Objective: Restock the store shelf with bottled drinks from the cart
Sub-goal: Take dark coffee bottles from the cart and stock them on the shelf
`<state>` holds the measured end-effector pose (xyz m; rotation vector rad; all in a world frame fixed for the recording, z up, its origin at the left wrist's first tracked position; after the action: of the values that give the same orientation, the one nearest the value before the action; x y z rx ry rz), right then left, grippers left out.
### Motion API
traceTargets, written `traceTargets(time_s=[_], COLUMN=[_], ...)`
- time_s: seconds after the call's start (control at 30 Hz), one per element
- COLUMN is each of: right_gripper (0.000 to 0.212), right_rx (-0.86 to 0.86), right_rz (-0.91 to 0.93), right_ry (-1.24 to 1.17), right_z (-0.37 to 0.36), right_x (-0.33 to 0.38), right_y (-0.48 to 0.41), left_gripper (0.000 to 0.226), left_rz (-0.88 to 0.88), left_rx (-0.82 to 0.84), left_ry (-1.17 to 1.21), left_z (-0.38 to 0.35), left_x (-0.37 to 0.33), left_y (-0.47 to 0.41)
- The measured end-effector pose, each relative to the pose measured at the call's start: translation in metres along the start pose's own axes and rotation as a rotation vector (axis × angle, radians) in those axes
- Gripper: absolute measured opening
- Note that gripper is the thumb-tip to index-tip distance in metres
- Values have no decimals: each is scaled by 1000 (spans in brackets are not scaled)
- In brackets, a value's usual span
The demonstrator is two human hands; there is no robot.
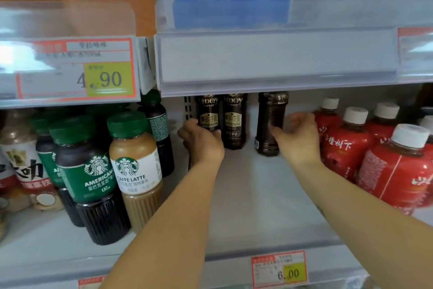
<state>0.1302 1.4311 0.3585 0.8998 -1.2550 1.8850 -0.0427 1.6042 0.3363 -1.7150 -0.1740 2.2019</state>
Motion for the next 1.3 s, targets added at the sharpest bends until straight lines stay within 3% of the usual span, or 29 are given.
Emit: traceTargets(time_s=[0.07, 0.13, 0.2, 0.3, 0.37, 0.5, 0.63, 0.8, 1.0, 1.13, 1.3], right_gripper=[64, 64, 57, 70, 74, 36, 50, 78, 65, 48, 54], right_rx=[195, 375, 390, 301, 344, 482, 415, 267, 391, 451, 506], right_rz=[-103, -133, -105, -43, -63, -69, -52, -159, -124, -2, 8], right_ry=[36, -17, -28, 110, 152, 35, 88, 179, -30, 57, 91], right_z=[-19, -40, -45, -42, -46, -50, -57, -64, -77, -83, -100], right_x=[-12, -16, -15, -13, -19, -24, -28, -37, -44, -37, -34], right_y=[-7, -8, -11, -13, -9, -3, -12, -22, -25, -31, -36], left_gripper=[43, 38, 48, 65, 69, 71, 71, 72, 71, 68, 71], left_rz=[-72, -211, -245, -161, -164, -167, -151, -131, -172, -111, -113], left_rx=[55, 200, 343, 457, 470, 487, 514, 550, 471, 472, 478], left_ry=[-150, -332, -477, -545, -560, -567, -591, -663, -737, -715, -685], left_z=[-6, -26, -42, -50, -50, -50, -52, -54, -42, -33, -40], left_x=[-10, -16, -11, 3, 5, 6, 9, 7, 5, 15, 9], left_y=[14, 29, 39, 40, 39, 38, 37, 39, 31, 22, 23])
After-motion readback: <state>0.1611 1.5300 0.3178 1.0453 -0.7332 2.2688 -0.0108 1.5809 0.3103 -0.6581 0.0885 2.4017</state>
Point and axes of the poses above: each hand's wrist, its own y-axis away from the middle knuckle, its own z-axis out of the back of the hand, x = y × z, the point moved 9 cm from there along -y, towards the middle knuckle, and after that the axes turned 3 degrees about y, right-handed, at the moved point
